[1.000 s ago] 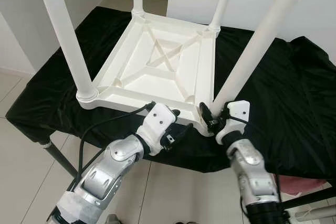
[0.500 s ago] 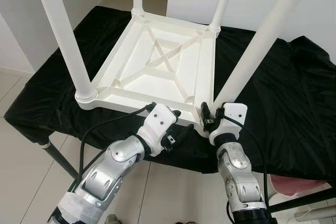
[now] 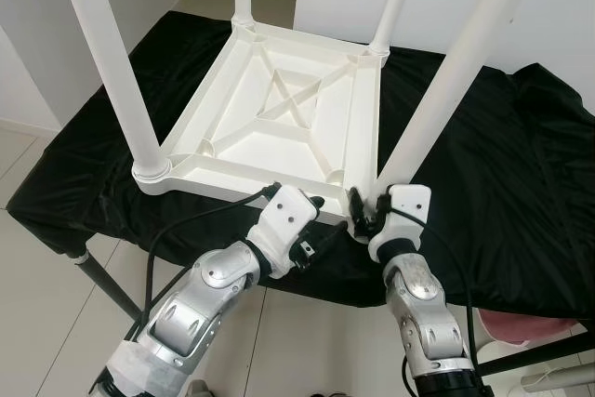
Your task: Building children table
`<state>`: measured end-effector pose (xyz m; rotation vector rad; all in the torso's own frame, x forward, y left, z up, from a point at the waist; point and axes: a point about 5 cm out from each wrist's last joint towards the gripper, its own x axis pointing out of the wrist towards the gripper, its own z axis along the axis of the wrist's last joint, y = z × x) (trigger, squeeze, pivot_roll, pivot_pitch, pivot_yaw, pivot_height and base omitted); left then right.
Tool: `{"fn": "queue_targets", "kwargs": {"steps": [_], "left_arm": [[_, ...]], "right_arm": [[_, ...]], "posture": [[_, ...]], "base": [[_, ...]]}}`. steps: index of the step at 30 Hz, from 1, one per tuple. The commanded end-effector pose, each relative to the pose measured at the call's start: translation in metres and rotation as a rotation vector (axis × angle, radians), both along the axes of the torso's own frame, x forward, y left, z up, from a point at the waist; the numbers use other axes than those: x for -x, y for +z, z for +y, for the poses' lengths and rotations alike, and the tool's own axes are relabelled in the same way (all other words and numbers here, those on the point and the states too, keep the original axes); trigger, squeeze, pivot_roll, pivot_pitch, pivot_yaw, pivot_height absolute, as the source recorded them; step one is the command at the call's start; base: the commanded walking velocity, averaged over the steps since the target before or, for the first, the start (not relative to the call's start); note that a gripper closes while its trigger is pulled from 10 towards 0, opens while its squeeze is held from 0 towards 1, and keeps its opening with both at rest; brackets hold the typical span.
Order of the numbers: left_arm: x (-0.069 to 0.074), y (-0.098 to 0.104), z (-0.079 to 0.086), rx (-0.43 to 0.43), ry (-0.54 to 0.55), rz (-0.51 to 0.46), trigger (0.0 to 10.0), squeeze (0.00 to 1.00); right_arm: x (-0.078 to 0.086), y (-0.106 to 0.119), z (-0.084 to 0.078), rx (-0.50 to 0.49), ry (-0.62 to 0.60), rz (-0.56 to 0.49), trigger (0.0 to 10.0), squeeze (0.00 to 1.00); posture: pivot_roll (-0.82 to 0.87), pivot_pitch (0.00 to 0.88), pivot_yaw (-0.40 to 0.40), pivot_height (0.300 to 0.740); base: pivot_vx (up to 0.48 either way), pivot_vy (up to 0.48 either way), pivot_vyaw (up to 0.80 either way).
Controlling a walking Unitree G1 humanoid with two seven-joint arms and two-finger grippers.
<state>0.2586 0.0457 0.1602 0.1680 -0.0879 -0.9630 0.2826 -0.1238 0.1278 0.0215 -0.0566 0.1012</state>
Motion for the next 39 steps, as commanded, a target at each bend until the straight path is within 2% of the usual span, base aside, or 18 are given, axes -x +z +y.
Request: {"fn": "queue_targets", "kwargs": {"steps": [1, 3, 4, 5, 6, 7, 16, 17, 19, 26, 27, 30, 31, 39], "left_arm": [[0.003, -0.005, -0.003, -0.026, -0.065, 0.011, 10.0, 0.0], [0.001, -0.004, -0.002, -0.022, -0.058, 0.007, 10.0, 0.0], [0.001, -0.004, -0.002, -0.022, -0.058, 0.007, 10.0, 0.0], [0.001, -0.003, -0.002, -0.021, -0.054, 0.005, 10.0, 0.0], [0.001, -0.003, -0.002, -0.021, -0.054, 0.005, 10.0, 0.0], [0.0, -0.003, -0.001, -0.022, -0.051, 0.003, 10.0, 0.0], [-0.003, -0.003, 0.0, -0.029, -0.044, -0.008, 10.0, 0.0], [-0.004, -0.002, 0.001, -0.033, -0.043, -0.015, 10.0, 0.0], [-0.004, -0.002, 0.001, -0.033, -0.043, -0.015, 10.0, 0.0], [-0.005, -0.001, 0.0, -0.044, -0.059, -0.026, 10.0, 0.0], [-0.005, 0.0, 0.0, -0.047, -0.063, -0.03, 10.0, 0.0], [-0.006, 0.0, 0.0, -0.051, -0.064, -0.035, 10.0, 0.0], [-0.008, 0.001, 0.001, -0.053, -0.062, -0.039, 10.0, 0.0], [-0.01, 0.003, 0.003, -0.057, -0.054, -0.046, 10.0, 0.0]], "right_arm": [[0.001, -0.004, -0.002, 0.018, 0.017, 0.016, 10.0, 1.0], [0.0, -0.002, -0.013, 0.04, 0.055, 0.004, 10.0, 1.0], [0.0, -0.002, -0.013, 0.04, 0.055, 0.004, 10.0, 1.0], [0.0, -0.001, -0.019, 0.047, 0.092, 0.001, 10.0, 0.6], [0.0, -0.001, -0.019, 0.047, 0.092, 0.001, 10.0, 0.6], [0.0, 0.0, -0.025, 0.071, 0.135, -0.006, 10.0, 0.0], [-0.003, -0.001, -0.037, 0.185, 0.304, -0.025, 10.0, 0.0], [-0.01, 0.003, -0.042, 0.222, 0.376, -0.034, 10.0, 0.0], [-0.01, 0.003, -0.042, 0.222, 0.376, -0.034, 10.0, 0.0], [-0.021, 0.004, -0.041, 0.246, 0.498, -0.018, 10.0, 0.0], [-0.023, 0.002, -0.042, 0.253, 0.511, -0.012, 2.5, 0.0], [-0.024, 0.001, -0.042, 0.258, 0.516, -0.009, 2.5, 0.0], [-0.024, -0.001, -0.043, 0.257, 0.517, -0.006, 0.0, 0.0], [-0.026, -0.005, -0.047, 0.227, 0.502, -0.003, 0.0, 0.0]], "posture": [[0.03, 0.08, -0.081, 0.74], [0.03, 0.076, -0.087, 0.74], [0.03, 0.076, -0.087, 0.74], [0.03, 0.076, -0.087, 0.74], [0.03, 0.076, -0.087, 0.74], [0.03, 0.072, -0.089, 0.74], [0.02, 0.056, -0.087, 0.74], [0.03, 0.051, -0.085, 0.74], [0.03, 0.051, -0.085, 0.74], [0.03, 0.046, -0.078, 0.74], [0.03, 0.045, -0.077, 0.74], [0.03, 0.045, -0.077, 0.74], [0.03, 0.043, -0.074, 0.74], [0.03, 0.05, -0.072, 0.74]], "base": [[0.0, 0.0, 0.0], [0.0, 0.0, 0.0], [0.0, 0.0, 0.0], [0.0, 0.0, 0.0], [0.0, 0.0, 0.0], [0.0, 0.0, 0.0], [0.0, 0.0, 0.0], [0.0, 0.0, 0.0], [0.0, 0.0, 0.0], [0.0, 0.0, 0.0], [0.0, 0.0, 0.0], [0.0, 0.0, 0.0], [0.0, 0.0, 0.0], [0.0, 0.0, 0.0]]}}
